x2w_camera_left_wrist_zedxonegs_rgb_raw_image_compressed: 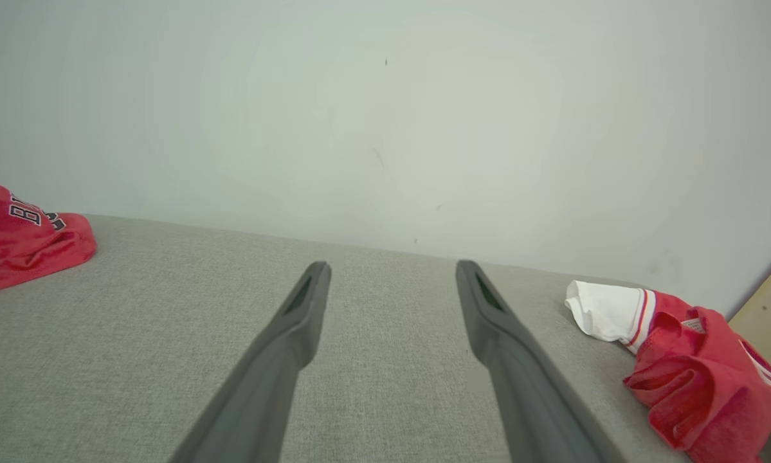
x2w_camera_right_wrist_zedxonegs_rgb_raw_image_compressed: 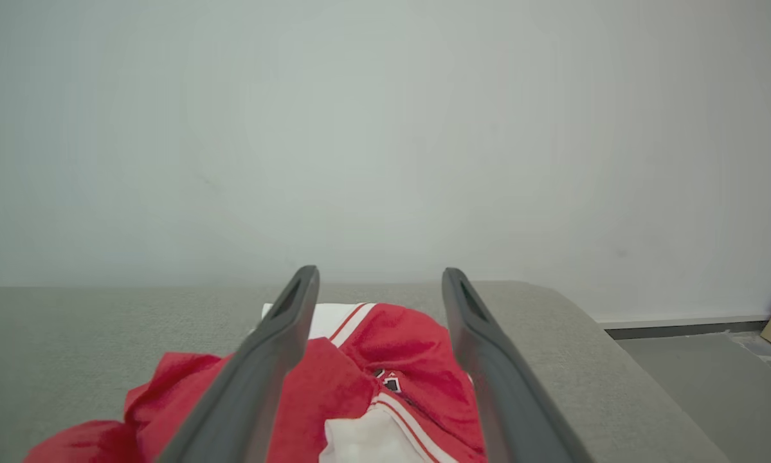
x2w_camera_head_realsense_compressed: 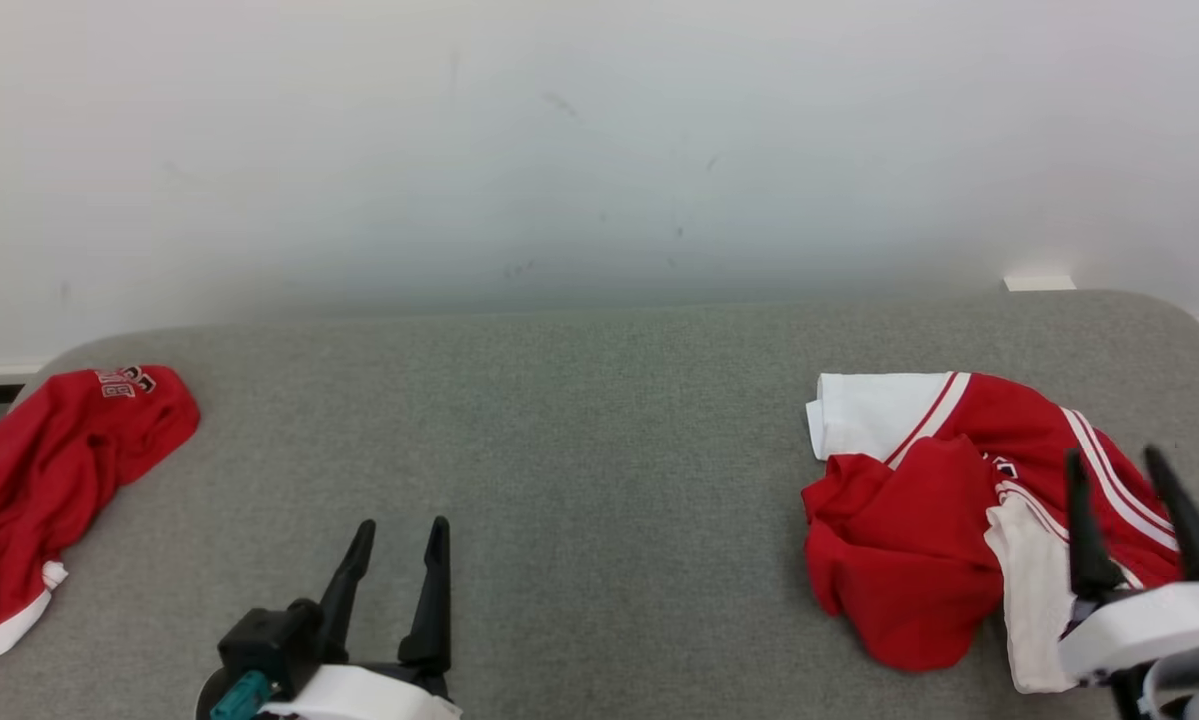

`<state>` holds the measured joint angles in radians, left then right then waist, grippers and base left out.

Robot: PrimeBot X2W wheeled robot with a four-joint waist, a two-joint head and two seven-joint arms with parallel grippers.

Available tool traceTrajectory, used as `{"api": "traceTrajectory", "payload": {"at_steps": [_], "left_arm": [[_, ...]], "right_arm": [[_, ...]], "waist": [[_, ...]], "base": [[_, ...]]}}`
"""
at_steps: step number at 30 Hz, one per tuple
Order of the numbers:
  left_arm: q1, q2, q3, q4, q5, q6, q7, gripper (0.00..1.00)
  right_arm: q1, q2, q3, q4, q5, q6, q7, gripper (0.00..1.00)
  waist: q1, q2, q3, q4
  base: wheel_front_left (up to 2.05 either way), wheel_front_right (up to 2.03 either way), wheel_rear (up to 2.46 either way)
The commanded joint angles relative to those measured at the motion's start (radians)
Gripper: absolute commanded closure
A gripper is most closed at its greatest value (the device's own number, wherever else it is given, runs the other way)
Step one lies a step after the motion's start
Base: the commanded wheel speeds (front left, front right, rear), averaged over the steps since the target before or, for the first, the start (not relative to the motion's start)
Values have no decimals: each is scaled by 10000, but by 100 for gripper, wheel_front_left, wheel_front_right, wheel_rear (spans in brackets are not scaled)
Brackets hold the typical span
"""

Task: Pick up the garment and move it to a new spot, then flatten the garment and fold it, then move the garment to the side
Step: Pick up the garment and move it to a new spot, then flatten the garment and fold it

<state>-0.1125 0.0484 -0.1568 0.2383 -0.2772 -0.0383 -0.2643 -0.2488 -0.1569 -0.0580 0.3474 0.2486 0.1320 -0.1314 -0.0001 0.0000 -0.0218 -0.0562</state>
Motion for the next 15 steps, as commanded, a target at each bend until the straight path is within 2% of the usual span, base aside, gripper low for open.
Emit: {"api": "traceTrajectory", "payload": {"at_steps": [1, 7, 15], "left_arm": [[146, 39, -7, -64, -114, 23, -3, 0], [159, 37, -74, -126, -117, 12, -3, 0], [92, 40, -203, -101, -122, -29, -2, 0]], "right_arm": [[324, 113, 139, -118, 210, -25, -148, 0], [932, 344, 1087, -391, 641, -25, -523, 0], [436, -352, 3601, -115, 840, -24, 297, 0]], "waist": [[1, 0, -57, -26], [1, 0, -125, -115], [1, 0, -9, -15]], "base": [[0, 0, 0], [0, 0, 0], [0, 0, 0]]}}
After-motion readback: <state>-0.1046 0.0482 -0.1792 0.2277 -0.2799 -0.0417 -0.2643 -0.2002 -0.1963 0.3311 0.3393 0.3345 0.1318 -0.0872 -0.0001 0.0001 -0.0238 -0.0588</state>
